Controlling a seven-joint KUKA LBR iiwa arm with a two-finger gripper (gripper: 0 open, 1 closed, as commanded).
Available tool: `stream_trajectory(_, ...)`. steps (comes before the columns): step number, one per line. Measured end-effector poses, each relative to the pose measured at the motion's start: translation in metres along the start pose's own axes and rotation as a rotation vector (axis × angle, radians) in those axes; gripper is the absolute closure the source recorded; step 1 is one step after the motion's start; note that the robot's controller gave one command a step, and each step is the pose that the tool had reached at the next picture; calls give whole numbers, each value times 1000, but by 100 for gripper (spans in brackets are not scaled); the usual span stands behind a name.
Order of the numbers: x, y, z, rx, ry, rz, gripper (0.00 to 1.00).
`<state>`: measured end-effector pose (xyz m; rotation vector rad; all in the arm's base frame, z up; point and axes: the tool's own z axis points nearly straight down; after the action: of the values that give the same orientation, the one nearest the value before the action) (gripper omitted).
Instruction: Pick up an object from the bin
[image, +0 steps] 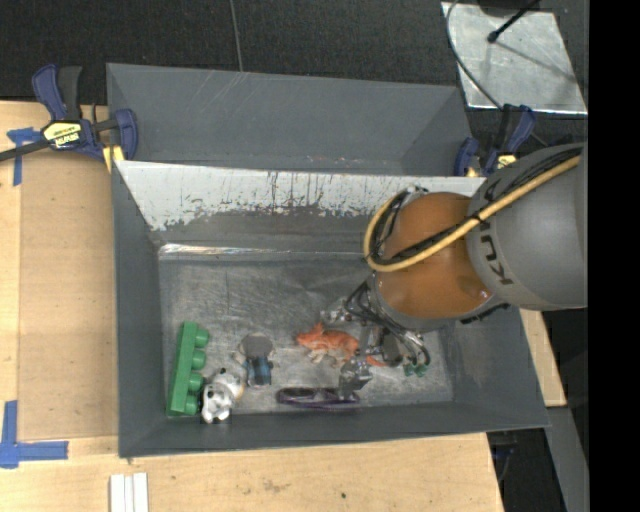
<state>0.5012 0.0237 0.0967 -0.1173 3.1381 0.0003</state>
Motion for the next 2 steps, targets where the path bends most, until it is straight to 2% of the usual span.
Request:
stream_trajectory(1, -4, 23, 19, 2, -5, 9, 0)
stream_trajectory(2, -13, 30, 22, 1, -26, -50, 100)
